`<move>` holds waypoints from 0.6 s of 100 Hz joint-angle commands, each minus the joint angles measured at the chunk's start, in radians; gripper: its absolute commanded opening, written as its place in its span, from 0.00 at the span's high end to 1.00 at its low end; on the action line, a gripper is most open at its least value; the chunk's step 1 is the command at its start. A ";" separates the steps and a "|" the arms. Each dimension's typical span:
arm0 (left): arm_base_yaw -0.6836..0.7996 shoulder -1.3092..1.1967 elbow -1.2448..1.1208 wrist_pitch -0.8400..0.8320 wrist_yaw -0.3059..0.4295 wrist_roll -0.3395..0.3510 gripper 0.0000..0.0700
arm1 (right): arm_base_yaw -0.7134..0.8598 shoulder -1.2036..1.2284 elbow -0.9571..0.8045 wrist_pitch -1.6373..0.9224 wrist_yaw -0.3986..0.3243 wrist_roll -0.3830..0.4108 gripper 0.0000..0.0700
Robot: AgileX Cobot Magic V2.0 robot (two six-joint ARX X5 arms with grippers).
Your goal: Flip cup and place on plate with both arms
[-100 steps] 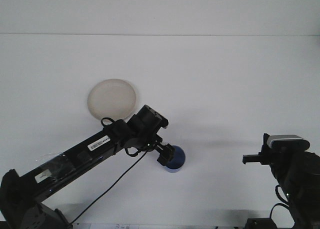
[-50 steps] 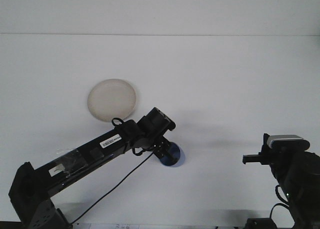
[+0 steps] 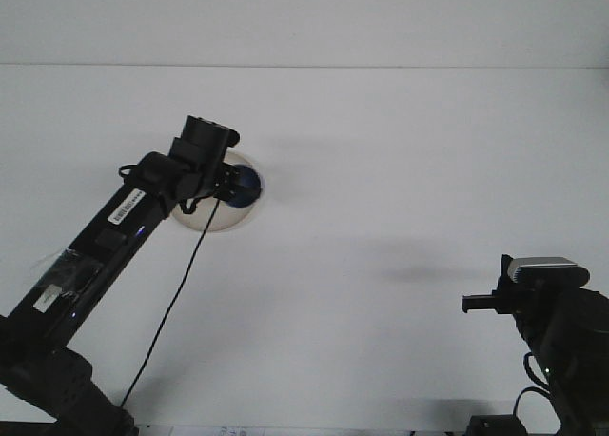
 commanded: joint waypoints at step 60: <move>0.169 0.173 0.022 0.009 0.075 -0.004 0.98 | 0.001 0.003 0.010 -0.001 -0.001 0.010 1.00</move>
